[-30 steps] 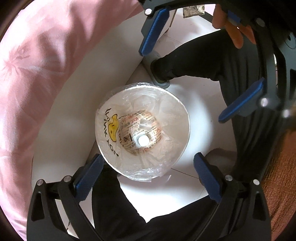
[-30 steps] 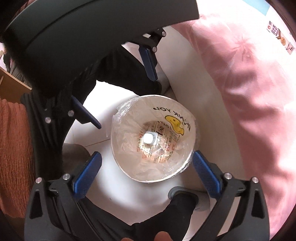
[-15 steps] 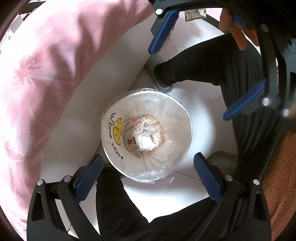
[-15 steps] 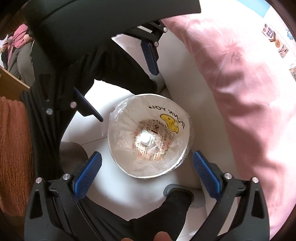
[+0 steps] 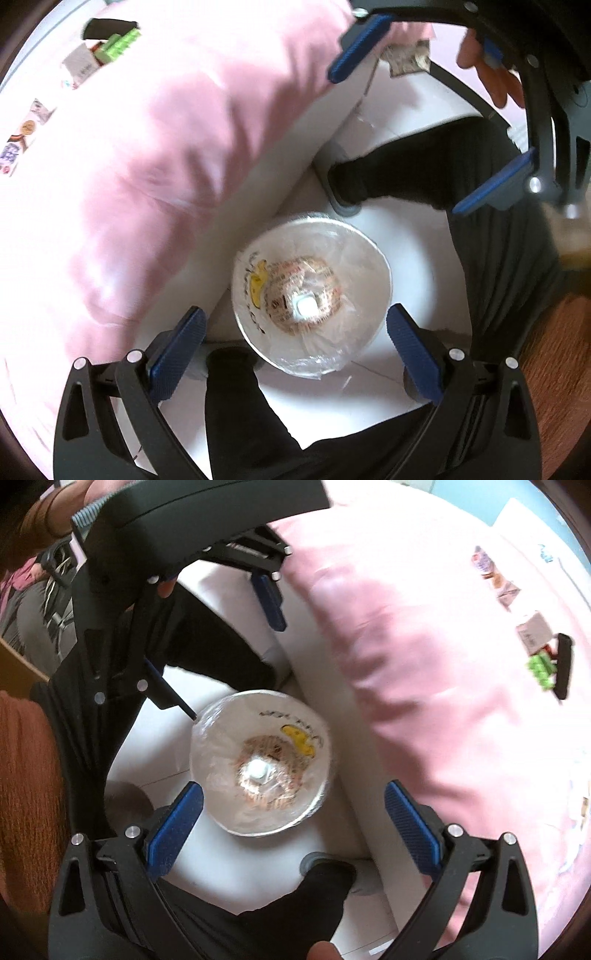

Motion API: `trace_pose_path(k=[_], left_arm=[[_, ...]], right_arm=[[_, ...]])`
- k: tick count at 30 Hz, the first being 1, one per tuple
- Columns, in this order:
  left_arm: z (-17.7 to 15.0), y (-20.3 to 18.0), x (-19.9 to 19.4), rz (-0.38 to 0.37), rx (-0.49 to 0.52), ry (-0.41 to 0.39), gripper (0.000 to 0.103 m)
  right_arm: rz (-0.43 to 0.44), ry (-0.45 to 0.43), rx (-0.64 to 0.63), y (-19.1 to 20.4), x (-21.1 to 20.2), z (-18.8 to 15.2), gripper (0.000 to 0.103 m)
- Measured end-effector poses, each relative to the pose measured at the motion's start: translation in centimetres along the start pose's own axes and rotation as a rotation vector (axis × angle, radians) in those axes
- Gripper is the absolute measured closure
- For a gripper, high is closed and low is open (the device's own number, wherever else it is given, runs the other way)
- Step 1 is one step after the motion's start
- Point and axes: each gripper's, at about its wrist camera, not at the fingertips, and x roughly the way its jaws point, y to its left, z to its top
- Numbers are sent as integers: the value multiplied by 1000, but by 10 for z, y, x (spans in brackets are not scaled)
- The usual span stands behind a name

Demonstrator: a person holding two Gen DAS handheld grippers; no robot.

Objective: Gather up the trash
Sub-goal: 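Lift both open tools away from the bowl back toward the bed, then move both tools toward the milk carton and black foam tube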

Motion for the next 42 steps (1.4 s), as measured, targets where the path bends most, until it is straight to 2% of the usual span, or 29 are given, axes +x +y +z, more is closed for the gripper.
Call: trace_pose_path(k=[5, 12, 22, 24, 36, 42], left_arm=[[10, 20, -21, 53, -79, -64, 4], [23, 49, -48, 105, -155, -148, 4], [34, 112, -72, 131, -293, -215, 4], [36, 128, -74, 123, -312, -228, 4], [41, 177, -93, 158, -309, -333, 4], [37, 197, -101, 142, -345, -384, 4]], right_arm=[[-48, -58, 43, -23, -26, 2, 7], [-80, -95, 95, -54, -46, 5, 7], [-121, -132, 155, -104, -65, 11, 7], [-106, -136, 156, -111, -67, 11, 7], [-125, -110, 158, -146, -58, 14, 7], [-138, -103, 163, -158, -51, 18, 7]])
